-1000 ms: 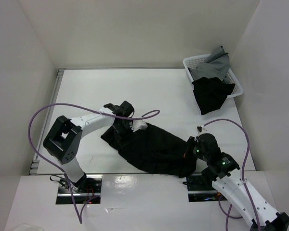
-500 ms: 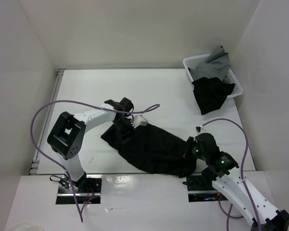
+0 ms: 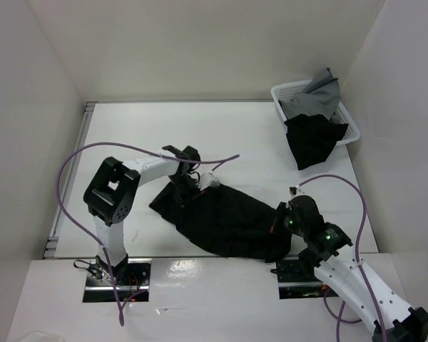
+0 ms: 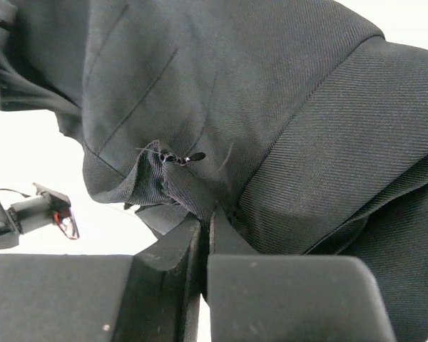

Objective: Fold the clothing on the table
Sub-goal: Fold the skirt

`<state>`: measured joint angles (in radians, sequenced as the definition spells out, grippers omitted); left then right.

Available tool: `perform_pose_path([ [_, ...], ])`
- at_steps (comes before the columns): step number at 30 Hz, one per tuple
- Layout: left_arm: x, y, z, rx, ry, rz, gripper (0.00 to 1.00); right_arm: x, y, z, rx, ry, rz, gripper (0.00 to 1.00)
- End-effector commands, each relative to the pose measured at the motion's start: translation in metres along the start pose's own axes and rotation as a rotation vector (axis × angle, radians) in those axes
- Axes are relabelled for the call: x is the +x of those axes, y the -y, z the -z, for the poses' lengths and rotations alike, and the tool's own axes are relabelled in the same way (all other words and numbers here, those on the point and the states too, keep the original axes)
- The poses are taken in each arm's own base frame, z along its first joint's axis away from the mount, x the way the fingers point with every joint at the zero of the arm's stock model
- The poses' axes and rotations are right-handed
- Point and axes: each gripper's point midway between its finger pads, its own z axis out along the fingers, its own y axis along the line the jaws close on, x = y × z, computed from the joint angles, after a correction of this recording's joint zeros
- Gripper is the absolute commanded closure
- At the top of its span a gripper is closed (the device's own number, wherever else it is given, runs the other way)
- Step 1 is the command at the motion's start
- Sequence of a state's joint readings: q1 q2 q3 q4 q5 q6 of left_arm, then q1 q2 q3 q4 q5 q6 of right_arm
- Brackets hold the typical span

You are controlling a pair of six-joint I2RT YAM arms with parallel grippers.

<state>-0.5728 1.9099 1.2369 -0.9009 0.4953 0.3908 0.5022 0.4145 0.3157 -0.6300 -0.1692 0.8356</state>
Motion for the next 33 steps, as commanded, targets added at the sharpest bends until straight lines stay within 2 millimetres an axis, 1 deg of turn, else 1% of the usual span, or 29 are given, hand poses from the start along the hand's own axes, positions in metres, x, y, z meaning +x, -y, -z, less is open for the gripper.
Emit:
perform_pose_path([
  [1,-0.021,-0.020,0.040,-0.037,0.098,0.022,1.00,-0.021,-0.022,0.001,-0.017,0.038,0.008,1.00],
  [2,-0.020,-0.026,0.051,-0.051,0.100,0.034,1.00,-0.025,-0.022,-0.002,-0.001,0.043,0.006,1.00],
  [3,-0.028,-0.036,0.067,-0.083,0.135,0.033,1.00,-0.034,-0.031,-0.001,-0.006,0.060,0.008,1.00],
  [4,-0.021,-0.050,0.080,-0.104,0.149,0.083,1.00,-0.042,-0.041,-0.002,-0.028,0.082,0.018,1.00],
  [5,-0.019,-0.057,0.088,-0.122,0.156,0.102,1.00,-0.046,-0.044,-0.008,-0.011,0.081,0.010,1.00],
  [6,-0.016,-0.067,0.095,-0.152,0.160,0.106,1.00,-0.053,-0.059,-0.007,-0.030,0.095,0.019,1.00],
  [7,-0.010,-0.075,0.104,-0.160,0.173,0.129,1.00,-0.068,-0.071,-0.009,-0.045,0.155,0.034,1.00],
  [9,-0.003,-0.085,0.110,-0.176,0.181,0.150,1.00,-0.081,-0.093,-0.022,-0.013,0.179,0.068,1.00],
  [10,-0.001,-0.088,0.112,-0.178,0.187,0.162,1.00,-0.080,-0.107,-0.029,-0.008,0.181,0.120,1.00],
  [11,0.002,-0.093,0.113,-0.170,0.195,0.184,1.00,-0.101,-0.119,-0.044,0.065,0.228,0.150,1.00],
  [13,0.005,-0.100,0.115,-0.173,0.202,0.204,1.00,-0.122,-0.133,-0.059,0.109,0.261,0.220,1.00],
  [14,0.010,-0.107,0.115,-0.170,0.202,0.229,1.00,-0.139,-0.156,-0.062,0.061,0.289,0.237,1.00],
  [15,0.013,-0.109,0.117,-0.173,0.208,0.240,1.00,-0.138,-0.159,-0.073,0.056,0.266,0.272,1.00],
  [16,0.017,-0.111,0.116,-0.169,0.206,0.255,1.00,-0.133,-0.167,-0.073,0.024,0.257,0.320,1.00],
  [17,0.022,-0.112,0.119,-0.174,0.210,0.244,1.00,-0.120,-0.163,-0.078,0.025,0.232,0.337,1.00],
  [18,0.029,-0.115,0.122,-0.177,0.219,0.269,1.00,-0.116,-0.163,-0.073,0.020,0.250,0.346,1.00],
  [19,0.039,-0.114,0.120,-0.185,0.212,0.274,1.00,-0.102,-0.161,-0.071,0.008,0.228,0.347,1.00],
  [20,0.046,-0.119,0.119,-0.187,0.216,0.283,1.00,-0.088,-0.143,-0.074,0.041,0.208,0.362,1.00],
  [22,0.058,-0.118,0.115,-0.191,0.190,0.288,1.00,-0.071,-0.137,-0.062,0.046,0.207,0.403,1.00],
  [23,0.068,-0.120,0.110,-0.210,0.158,0.288,1.00,-0.043,-0.137,-0.060,0.037,0.165,0.443,1.00],
  [25,0.075,-0.125,0.106,-0.245,0.141,0.287,1.00,-0.014,-0.130,-0.057,0.060,0.120,0.478,1.00],
  [26,0.080,-0.129,0.107,-0.275,0.121,0.278,1.00,0.015,-0.131,-0.056,0.046,0.061,0.484,1.00],
  [27,0.083,-0.131,0.105,-0.288,0.112,0.279,1.00,0.027,-0.116,-0.057,0.094,0.036,0.493,0.99],
  [28,0.089,-0.131,0.102,-0.289,0.092,0.286,1.00,0.039,-0.108,-0.058,0.120,0.013,0.488,0.96],
  [29,0.092,-0.137,0.102,-0.313,0.075,0.288,1.00,0.061,-0.100,-0.058,0.140,-0.029,0.471,0.96],
  [30,0.098,-0.137,0.100,-0.314,0.061,0.303,1.00,0.066,-0.097,-0.058,0.153,-0.031,0.459,0.95],
  [31,0.097,-0.140,0.100,-0.323,0.069,0.298,1.00,0.071,-0.087,-0.056,0.184,-0.037,0.453,0.95],
  [32,0.101,-0.139,0.098,-0.323,0.052,0.293,1.00,0.076,-0.081,-0.055,0.196,-0.046,0.438,0.95],
  [33,0.102,-0.137,0.098,-0.323,0.052,0.293,1.00,0.079,-0.083,-0.051,0.181,-0.047,0.407,0.92],
])
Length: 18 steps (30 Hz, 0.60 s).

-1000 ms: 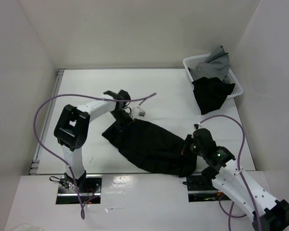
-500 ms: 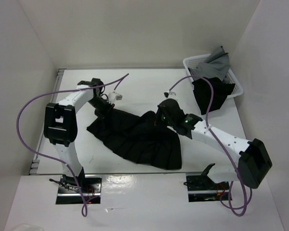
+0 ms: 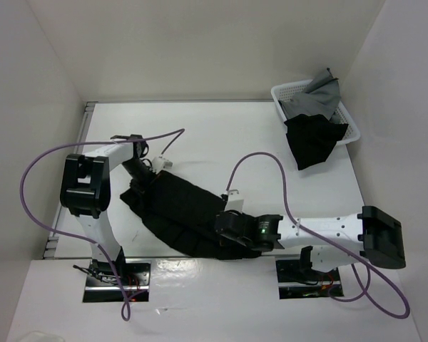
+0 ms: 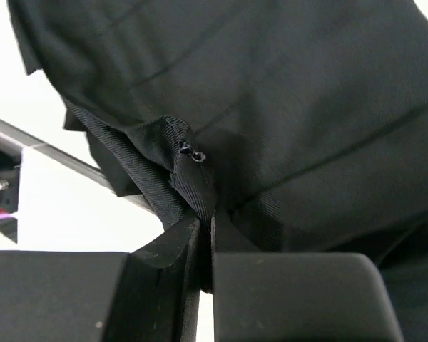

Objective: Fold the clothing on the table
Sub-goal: Fold the skirt

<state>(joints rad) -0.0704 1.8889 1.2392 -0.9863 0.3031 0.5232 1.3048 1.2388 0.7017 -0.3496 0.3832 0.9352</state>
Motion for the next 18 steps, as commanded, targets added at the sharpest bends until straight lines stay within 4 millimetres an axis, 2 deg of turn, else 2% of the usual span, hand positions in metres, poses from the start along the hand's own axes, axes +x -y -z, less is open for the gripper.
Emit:
perform_pose_path([
  [1,-0.002,-0.022,0.014,-0.128,0.026,-0.060,1.00,0.021,0.033,0.006,0.124,-0.013,-0.098,0.91],
  [2,0.001,-0.021,0.012,-0.123,0.019,-0.057,1.00,0.021,0.029,0.011,0.097,-0.006,-0.115,0.81],
  [4,0.003,-0.020,0.012,-0.123,0.018,-0.066,1.00,0.029,0.022,0.016,0.062,-0.021,-0.109,0.75],
  [5,0.006,-0.018,0.010,-0.117,0.010,-0.064,1.00,0.035,0.021,0.018,0.058,-0.039,-0.103,0.61],
  [7,0.007,-0.018,0.009,-0.120,0.015,-0.065,1.00,0.052,0.015,0.019,0.061,-0.086,-0.045,0.42],
  [8,0.010,-0.017,0.007,-0.115,0.008,-0.063,1.00,0.065,0.021,0.015,0.112,-0.122,0.007,0.26],
  [9,0.010,-0.017,0.007,-0.115,0.008,-0.063,1.00,0.071,0.019,0.017,0.129,-0.141,0.031,0.22],
  [10,0.009,-0.017,0.010,-0.120,0.015,-0.065,1.00,0.073,0.000,0.024,0.105,-0.143,0.052,0.17],
  [11,0.012,-0.015,0.008,-0.115,0.008,-0.063,1.00,0.073,0.007,0.029,0.154,-0.138,0.084,0.15],
  [15,0.011,-0.012,0.012,-0.117,0.025,-0.079,1.00,0.050,-0.031,0.052,0.020,-0.065,0.022,0.15],
  [17,0.015,-0.011,0.009,-0.109,0.015,-0.075,1.00,0.026,-0.048,0.073,-0.094,0.000,-0.056,0.21],
  [18,0.016,-0.007,0.008,-0.108,0.012,-0.083,1.00,0.014,-0.050,0.077,-0.119,0.048,-0.083,0.30],
])
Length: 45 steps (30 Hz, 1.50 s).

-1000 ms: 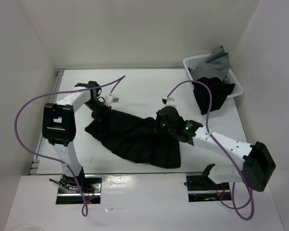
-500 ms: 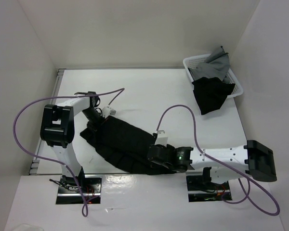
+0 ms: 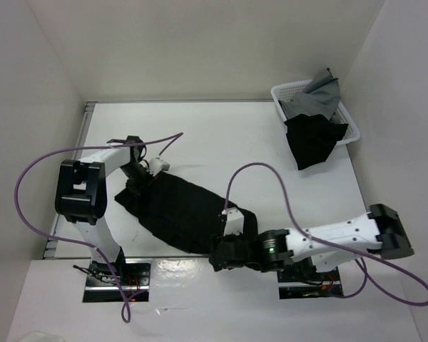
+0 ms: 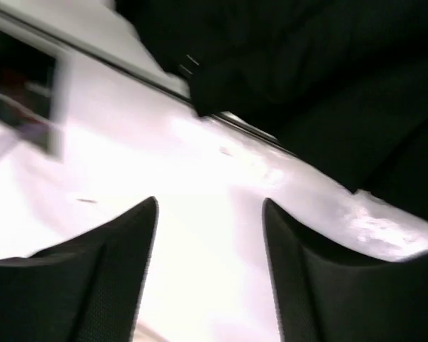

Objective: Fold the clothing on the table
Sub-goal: Fold the skirt

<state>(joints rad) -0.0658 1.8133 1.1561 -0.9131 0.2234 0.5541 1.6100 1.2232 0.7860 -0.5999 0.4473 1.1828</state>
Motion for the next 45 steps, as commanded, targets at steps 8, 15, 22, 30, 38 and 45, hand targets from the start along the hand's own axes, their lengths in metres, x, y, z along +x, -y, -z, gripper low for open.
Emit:
perform_pose_path([
  [8,0.006,0.008,0.006,0.002,0.011,-0.019,0.97,-0.103,0.014,-0.031,-0.039,0.175,-0.244,0.93],
  [15,0.006,0.011,0.015,-0.025,0.026,-0.035,0.43,-0.118,0.063,-0.097,0.081,0.103,-0.326,1.00],
  [22,-0.018,0.002,0.096,-0.273,0.178,-0.117,0.32,-0.104,0.106,-0.125,0.239,-0.020,-0.361,1.00],
  [30,-0.072,0.032,0.076,-0.296,0.205,-0.231,0.28,-0.192,0.170,-0.127,0.313,0.090,-0.377,1.00],
  [38,-0.123,0.036,0.009,-0.388,0.193,-0.227,0.27,-0.237,0.189,-0.113,0.310,0.156,-0.384,0.83],
  [45,-0.113,0.065,-0.026,-0.325,0.128,-0.253,0.27,-0.222,0.189,-0.049,0.283,0.153,-0.483,0.14],
])
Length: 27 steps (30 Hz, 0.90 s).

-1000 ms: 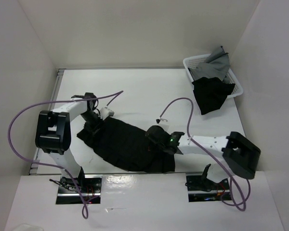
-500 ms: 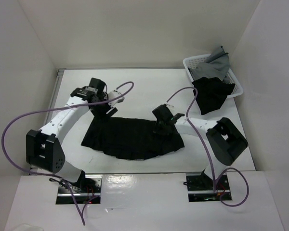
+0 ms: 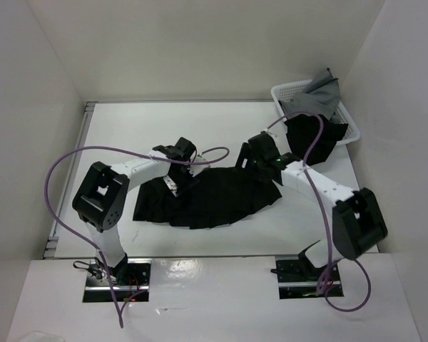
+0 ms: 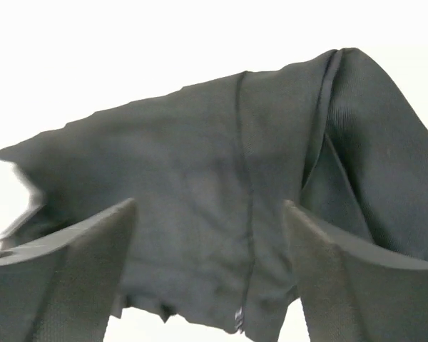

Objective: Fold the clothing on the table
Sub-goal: Fold the skirt

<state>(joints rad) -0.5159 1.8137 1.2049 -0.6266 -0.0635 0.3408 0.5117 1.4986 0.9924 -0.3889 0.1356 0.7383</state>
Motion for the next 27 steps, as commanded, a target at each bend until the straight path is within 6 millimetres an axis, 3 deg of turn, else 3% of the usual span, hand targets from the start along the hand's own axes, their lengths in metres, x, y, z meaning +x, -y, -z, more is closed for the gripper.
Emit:
perform_pose_path([
  [1,-0.002,0.013,-0.007,0.011,0.001,0.034,0.27,0.026,0.011,0.024,0.003,-0.083,-0.056,0.10],
  [2,-0.005,0.015,-0.008,0.023,0.005,0.048,0.27,0.053,0.023,0.023,0.029,-0.142,-0.058,0.09],
  [4,-0.011,0.019,-0.007,0.036,0.020,0.051,0.27,0.070,0.025,0.033,0.036,-0.153,-0.138,0.03],
  [5,-0.014,0.021,-0.008,0.052,0.027,0.062,0.27,0.089,0.035,0.034,0.057,-0.174,-0.142,0.03],
  [8,-0.016,0.032,-0.007,0.080,0.026,0.055,0.27,0.109,0.041,0.039,0.041,-0.198,-0.218,0.01],
  [13,-0.017,0.035,-0.007,0.083,0.027,0.046,0.27,0.108,0.046,0.033,0.054,-0.164,-0.249,0.01],
  [15,-0.017,0.035,-0.007,0.083,0.027,0.046,0.27,0.102,0.045,0.023,0.051,-0.144,-0.292,0.01],
  [19,-0.015,0.038,-0.005,0.076,0.025,0.037,0.27,0.107,0.045,0.005,0.055,-0.166,-0.313,0.01],
  [24,-0.015,0.036,-0.005,0.064,0.021,0.037,0.27,0.109,0.063,-0.015,0.116,-0.190,-0.379,0.01],
  [27,-0.016,0.039,-0.005,0.067,0.022,0.028,0.27,0.103,0.072,-0.017,0.146,-0.166,-0.406,0.01],
])
